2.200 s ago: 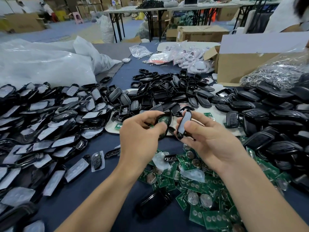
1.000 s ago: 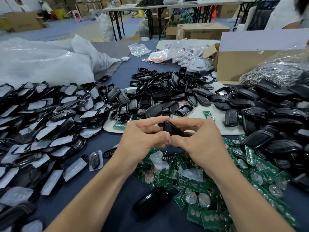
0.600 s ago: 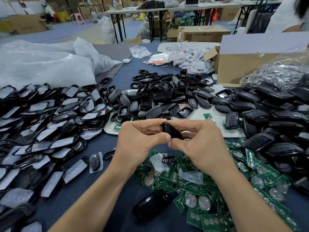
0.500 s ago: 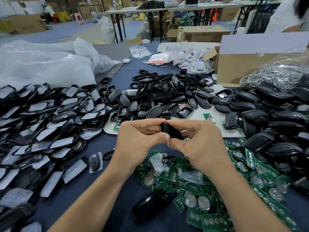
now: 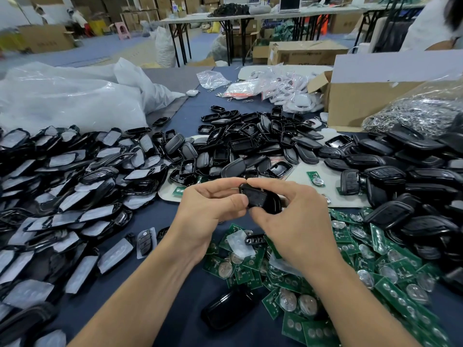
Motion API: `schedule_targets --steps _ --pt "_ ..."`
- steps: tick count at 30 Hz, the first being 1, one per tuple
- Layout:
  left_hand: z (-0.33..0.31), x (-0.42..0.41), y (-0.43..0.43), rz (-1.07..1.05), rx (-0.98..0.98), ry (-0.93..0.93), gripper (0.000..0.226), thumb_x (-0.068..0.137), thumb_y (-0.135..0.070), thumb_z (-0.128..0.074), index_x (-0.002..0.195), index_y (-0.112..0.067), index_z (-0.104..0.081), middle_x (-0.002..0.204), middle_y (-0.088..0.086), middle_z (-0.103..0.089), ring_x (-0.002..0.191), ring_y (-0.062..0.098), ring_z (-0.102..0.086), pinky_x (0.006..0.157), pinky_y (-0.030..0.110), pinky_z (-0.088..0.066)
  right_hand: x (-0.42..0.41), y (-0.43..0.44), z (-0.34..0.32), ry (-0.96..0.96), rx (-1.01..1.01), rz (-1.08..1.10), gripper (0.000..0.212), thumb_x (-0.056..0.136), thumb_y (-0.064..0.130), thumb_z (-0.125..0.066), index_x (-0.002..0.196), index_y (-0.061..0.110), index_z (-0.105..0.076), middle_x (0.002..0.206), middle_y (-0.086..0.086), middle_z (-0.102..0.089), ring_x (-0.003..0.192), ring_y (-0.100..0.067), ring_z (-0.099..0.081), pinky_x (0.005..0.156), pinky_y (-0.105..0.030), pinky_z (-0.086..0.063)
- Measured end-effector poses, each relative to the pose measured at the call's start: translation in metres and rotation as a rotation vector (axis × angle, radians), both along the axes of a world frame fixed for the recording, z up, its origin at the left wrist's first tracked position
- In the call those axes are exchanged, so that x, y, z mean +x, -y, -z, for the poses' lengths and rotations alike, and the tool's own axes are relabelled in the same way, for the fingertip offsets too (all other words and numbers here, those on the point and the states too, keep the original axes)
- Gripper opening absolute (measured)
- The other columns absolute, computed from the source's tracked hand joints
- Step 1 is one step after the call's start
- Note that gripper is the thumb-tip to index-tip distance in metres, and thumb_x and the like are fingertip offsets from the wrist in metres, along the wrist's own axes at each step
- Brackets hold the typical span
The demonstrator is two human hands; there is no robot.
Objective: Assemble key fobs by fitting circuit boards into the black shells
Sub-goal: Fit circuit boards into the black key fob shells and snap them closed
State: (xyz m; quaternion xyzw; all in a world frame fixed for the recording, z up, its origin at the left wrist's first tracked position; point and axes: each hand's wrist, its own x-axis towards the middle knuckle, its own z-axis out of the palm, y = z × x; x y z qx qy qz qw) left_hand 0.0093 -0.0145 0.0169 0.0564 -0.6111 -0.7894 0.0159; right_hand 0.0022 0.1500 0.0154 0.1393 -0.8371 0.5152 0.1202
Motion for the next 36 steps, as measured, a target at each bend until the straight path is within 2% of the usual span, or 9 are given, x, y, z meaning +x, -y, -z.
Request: schedule_targets --steps 2,6,13,18,20,23,27,32,36 --pt "0.001 0.000 -0.001 -0.023 -0.003 -0.001 0.031 0.060 -0.012 -0.084 0.089 -0.022 -0.085 0.090 0.013 -0.080 0.071 0.017 -0.076 0.063 0.023 -0.059 -0.003 -0.002 0.000 0.106 -0.114 -0.044 0.041 0.072 0.028 -0.078 0.106 0.050 -0.077 0.096 0.027 -0.076 0.095 0.007 -0.070 0.084 -0.014 -0.056" --pt "0.001 0.000 -0.001 -0.041 -0.007 -0.023 0.030 0.061 -0.011 -0.083 0.088 -0.023 -0.086 0.090 0.012 -0.080 0.073 0.018 -0.076 0.063 0.022 -0.059 -0.011 -0.003 0.002 0.280 -0.408 -0.103 0.037 0.086 0.003 -0.076 0.091 0.039 -0.083 0.093 0.007 -0.081 0.088 -0.015 -0.078 0.080 -0.038 -0.064" --pt "-0.001 0.001 -0.001 -0.032 -0.014 -0.039 0.028 0.066 -0.007 -0.083 0.090 -0.021 -0.085 0.092 0.014 -0.080 0.073 0.018 -0.075 0.065 0.023 -0.059 -0.011 -0.005 -0.001 0.431 -0.637 -0.128 0.030 0.087 -0.009 -0.073 0.087 0.019 -0.083 0.088 -0.009 -0.081 0.080 -0.024 -0.078 0.068 -0.030 -0.064" --pt "0.000 0.000 -0.002 -0.092 -0.103 -0.014 0.030 0.081 0.005 -0.080 0.087 -0.024 -0.085 0.092 0.011 -0.081 0.077 0.017 -0.077 0.066 0.022 -0.059 -0.004 -0.005 -0.001 0.070 -0.037 -0.033 0.043 0.076 0.020 -0.082 0.105 0.051 -0.075 0.089 0.037 -0.072 0.084 0.011 -0.070 0.071 -0.006 -0.052" --pt "0.000 0.000 0.000 -0.097 -0.115 -0.011 0.027 0.081 0.002 -0.081 0.091 -0.024 -0.085 0.092 0.010 -0.081 0.079 0.017 -0.077 0.067 0.021 -0.059 -0.002 -0.003 -0.002 0.048 0.001 -0.082 0.052 0.071 0.023 -0.082 0.101 0.064 -0.070 0.091 0.045 -0.068 0.087 0.015 -0.068 0.074 -0.002 -0.049" --pt "0.001 0.001 0.002 -0.021 -0.189 -0.046 0.037 0.079 0.000 -0.083 0.108 -0.023 -0.081 0.099 0.011 -0.080 0.091 0.022 -0.077 0.078 0.029 -0.062 -0.007 -0.005 0.002 0.130 -0.165 -0.127 0.052 0.071 0.011 -0.087 0.094 0.056 -0.075 0.090 0.034 -0.074 0.089 0.010 -0.071 0.077 -0.003 -0.051" --pt "0.002 0.000 0.003 0.028 -0.221 -0.056 0.045 0.075 0.001 -0.086 0.112 -0.025 -0.079 0.102 0.008 -0.080 0.095 0.019 -0.077 0.082 0.025 -0.060 -0.010 -0.011 0.005 0.299 -0.331 -0.204 0.043 0.070 0.005 -0.090 0.100 0.034 -0.082 0.095 0.009 -0.081 0.093 -0.010 -0.078 0.081 -0.028 -0.062" --pt "0.001 -0.001 0.007 0.069 -0.039 0.042 0.043 0.068 -0.019 -0.083 0.110 -0.022 -0.081 0.109 0.007 -0.079 0.097 0.019 -0.076 0.077 0.027 -0.061 -0.014 -0.013 0.003 0.493 -0.518 -0.272 0.039 0.078 -0.006 -0.081 0.107 0.019 -0.080 0.103 -0.006 -0.081 0.099 -0.023 -0.077 0.085 -0.034 -0.062" --pt "-0.003 -0.003 0.013 0.123 0.151 0.125 0.038 0.073 -0.013 -0.075 0.111 -0.017 -0.080 0.113 0.008 -0.078 0.091 0.015 -0.076 0.068 0.024 -0.060 -0.018 -0.016 -0.001 0.744 -0.827 -0.346 0.032 0.080 0.002 -0.071 0.111 0.002 -0.077 0.111 -0.019 -0.077 0.101 -0.029 -0.076 0.083 -0.036 -0.063"
